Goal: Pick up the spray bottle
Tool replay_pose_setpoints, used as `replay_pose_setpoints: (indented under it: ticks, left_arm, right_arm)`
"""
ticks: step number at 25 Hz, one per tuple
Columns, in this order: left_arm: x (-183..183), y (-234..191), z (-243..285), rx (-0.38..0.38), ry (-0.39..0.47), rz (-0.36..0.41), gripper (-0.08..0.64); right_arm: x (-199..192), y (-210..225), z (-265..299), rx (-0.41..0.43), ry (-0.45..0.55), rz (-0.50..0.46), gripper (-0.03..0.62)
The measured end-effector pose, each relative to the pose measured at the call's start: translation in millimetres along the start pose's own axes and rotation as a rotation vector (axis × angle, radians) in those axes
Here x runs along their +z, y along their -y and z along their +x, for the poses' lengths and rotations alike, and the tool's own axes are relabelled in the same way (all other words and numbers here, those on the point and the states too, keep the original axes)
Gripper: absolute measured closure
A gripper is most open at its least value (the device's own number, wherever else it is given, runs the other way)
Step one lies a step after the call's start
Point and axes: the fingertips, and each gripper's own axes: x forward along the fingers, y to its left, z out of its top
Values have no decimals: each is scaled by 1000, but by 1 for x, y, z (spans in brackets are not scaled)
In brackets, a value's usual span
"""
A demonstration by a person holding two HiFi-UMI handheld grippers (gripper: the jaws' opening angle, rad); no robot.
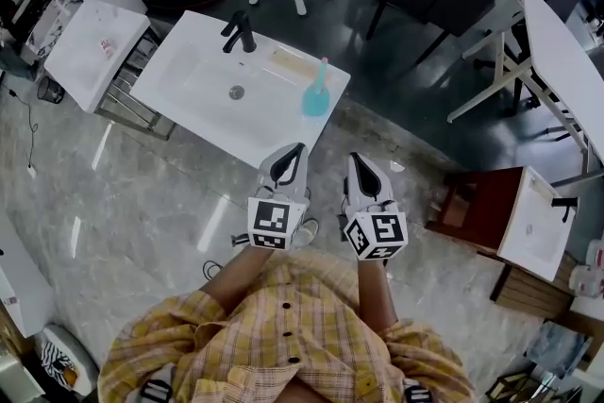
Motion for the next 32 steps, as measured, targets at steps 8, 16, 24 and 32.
replay_pose_setpoints:
  ticks: [8, 16, 24, 32]
  left_arm:
    - [-6, -17, 39, -3, -39, -39, 572]
    - [-13, -32, 73, 5, -73, -44, 572]
    - [-22, -43, 103, 2, -104, -57, 539]
    - [-32, -45, 130, 3, -135, -45, 478]
  right_arm:
    - [-2, 13, 30, -8, -17, -6, 591]
    - [-10, 27, 56, -19, -45, 18, 591]
    - [-21, 36, 74, -32, -78, 33, 592]
    - [-36, 40, 80, -44, -111, 45, 592]
